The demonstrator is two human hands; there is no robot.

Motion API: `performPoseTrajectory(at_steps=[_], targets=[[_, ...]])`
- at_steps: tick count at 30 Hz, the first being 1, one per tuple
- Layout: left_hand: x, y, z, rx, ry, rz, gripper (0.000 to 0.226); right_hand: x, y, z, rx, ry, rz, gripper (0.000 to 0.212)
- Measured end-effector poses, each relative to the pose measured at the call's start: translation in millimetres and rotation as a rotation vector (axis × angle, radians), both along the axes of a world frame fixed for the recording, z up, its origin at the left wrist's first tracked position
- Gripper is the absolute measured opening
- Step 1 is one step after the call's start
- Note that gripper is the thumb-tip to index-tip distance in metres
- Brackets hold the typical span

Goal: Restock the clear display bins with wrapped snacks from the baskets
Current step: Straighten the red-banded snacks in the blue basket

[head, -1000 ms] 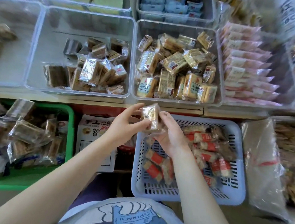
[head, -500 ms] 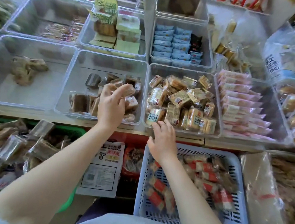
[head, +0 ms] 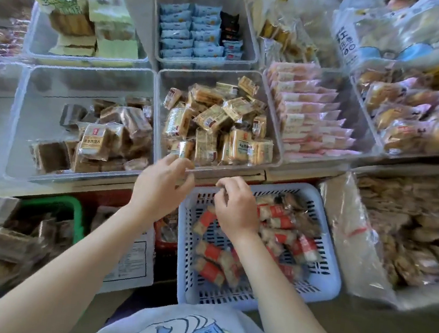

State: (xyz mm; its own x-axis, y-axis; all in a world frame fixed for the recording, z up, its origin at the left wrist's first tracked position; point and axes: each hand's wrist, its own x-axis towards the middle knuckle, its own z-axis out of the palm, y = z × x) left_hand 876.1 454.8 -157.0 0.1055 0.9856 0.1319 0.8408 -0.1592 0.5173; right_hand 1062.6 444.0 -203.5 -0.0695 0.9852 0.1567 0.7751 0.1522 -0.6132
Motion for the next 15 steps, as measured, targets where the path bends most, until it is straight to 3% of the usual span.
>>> performPoseTrajectory(at_steps=[3, 6, 12, 15], targets=[[57, -6, -21, -0.201, 0.088, -0.252, 0.034, 61, -11, -26, -0.240, -0.064, -0.207, 0.014], [98, -3, -49, -0.401, 0.201, -0.392, 0.044, 125, -15, -51, -0.407, -0.235, -0.417, 0.030], [135, 4, -82, -0.506, 0.252, -0.361, 0.047, 214, -8, -94, -0.647, -0.491, -0.566, 0.058], [137, 6, -90, -0.564, 0.264, -0.327, 0.049, 223, -1, -108, -0.682, -0.622, -0.551, 0.051]])
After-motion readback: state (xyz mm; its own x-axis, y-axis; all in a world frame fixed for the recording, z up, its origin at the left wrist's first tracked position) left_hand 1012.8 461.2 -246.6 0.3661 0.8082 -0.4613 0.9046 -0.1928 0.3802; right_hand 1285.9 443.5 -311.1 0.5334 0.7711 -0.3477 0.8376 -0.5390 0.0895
